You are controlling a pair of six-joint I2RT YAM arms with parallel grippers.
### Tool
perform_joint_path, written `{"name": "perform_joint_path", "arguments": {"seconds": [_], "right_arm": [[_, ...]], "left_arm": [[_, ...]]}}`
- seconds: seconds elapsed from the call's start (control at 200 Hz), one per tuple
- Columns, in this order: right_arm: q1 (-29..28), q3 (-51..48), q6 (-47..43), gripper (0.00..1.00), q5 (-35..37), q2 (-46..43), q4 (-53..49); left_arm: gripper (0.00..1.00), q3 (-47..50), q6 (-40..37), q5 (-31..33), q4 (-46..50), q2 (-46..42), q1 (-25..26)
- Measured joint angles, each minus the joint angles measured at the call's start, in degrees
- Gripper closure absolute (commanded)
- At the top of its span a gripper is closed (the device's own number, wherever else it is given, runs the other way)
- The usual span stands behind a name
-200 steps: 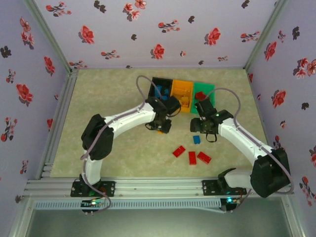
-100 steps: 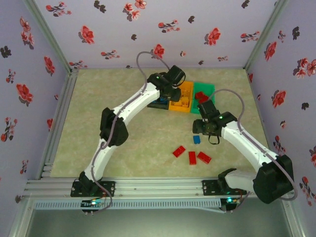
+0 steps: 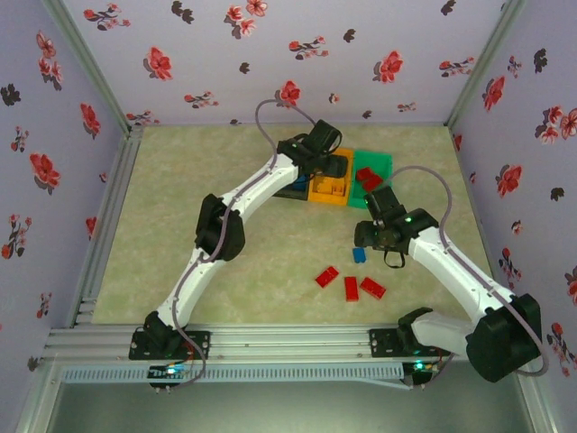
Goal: Sort the legos into containers by color
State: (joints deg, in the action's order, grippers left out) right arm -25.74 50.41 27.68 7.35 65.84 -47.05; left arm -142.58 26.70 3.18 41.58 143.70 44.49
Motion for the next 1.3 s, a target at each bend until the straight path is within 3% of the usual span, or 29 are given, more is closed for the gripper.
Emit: {"name": "perform_joint_path", "arguments": {"seconds": [0.23,0.405,0.855,1.3], "right_arm": [[-0.02,-0.44,0.02,0.34,-0.02,0.04,0.0],[-0.02,-1.7,0.15,0.35,-0.42,1.42,0.57],[-0.24,-4.44,1.53,0.39,-3.78,10.1,7.5],[-0.94,-6.01,2.43,0.44,-4.79,17.22,13.68]], "left_arm": [[0.28,0.76,-0.2,-0.87,-0.15,-0.66,-1.03],[0.3,6.36,-0.33,-0.87,3.8,-6.49,-1.27],[0.3,38.56,-0.26,-0.2,3.63,-34.62,-1.29],[0.31,53.83,1.84,1.33,1.84,-43.6,-1.29]]}}
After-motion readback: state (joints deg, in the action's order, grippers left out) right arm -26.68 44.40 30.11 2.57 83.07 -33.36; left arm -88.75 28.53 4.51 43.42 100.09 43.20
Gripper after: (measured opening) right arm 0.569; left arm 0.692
